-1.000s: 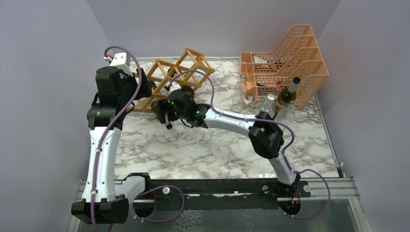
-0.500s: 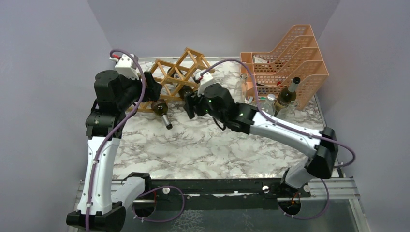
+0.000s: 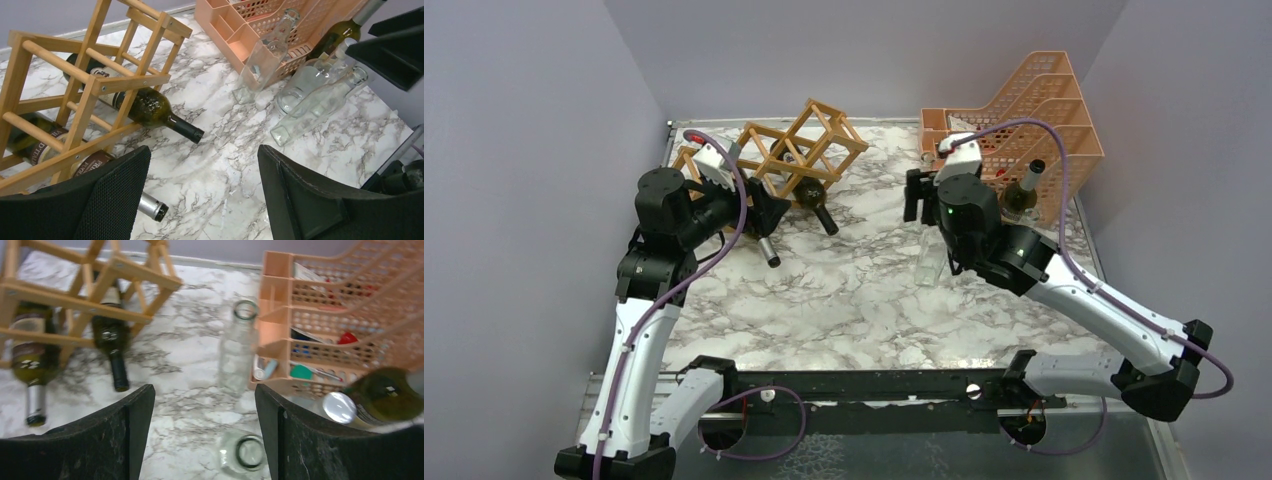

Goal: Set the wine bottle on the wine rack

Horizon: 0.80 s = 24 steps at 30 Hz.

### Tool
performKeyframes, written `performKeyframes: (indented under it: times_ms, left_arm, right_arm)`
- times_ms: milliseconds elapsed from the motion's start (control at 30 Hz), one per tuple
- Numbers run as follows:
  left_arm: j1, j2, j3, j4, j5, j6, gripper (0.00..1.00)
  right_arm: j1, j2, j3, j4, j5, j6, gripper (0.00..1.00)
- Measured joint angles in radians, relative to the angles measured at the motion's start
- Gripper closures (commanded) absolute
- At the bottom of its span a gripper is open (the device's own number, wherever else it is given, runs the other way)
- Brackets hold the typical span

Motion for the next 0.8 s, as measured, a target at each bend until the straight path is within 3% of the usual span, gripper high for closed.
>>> performKeyframes:
  times_ms: [267, 400, 800]
  left_arm:
    - [-0.002, -0.015, -0.034, 0.083, 0.074, -0.004, 0.16]
    - [-0.004, -0.016, -0.045, 0.12, 0.107, -0.012, 0.15]
    - [-0.007, -0.009, -0.076, 0.193, 0.196, -0.08, 0.16]
  right_arm:
    - [-0.129, -0.06, -0.123, -0.079, 0.057, 0.146, 0.25]
    - [-0.151, -0.066, -0.175, -0.106, 0.031, 0.195, 0.31]
    - [-0.154, -0.08, -0.267, -0.119, -0.052, 0.246, 0.79]
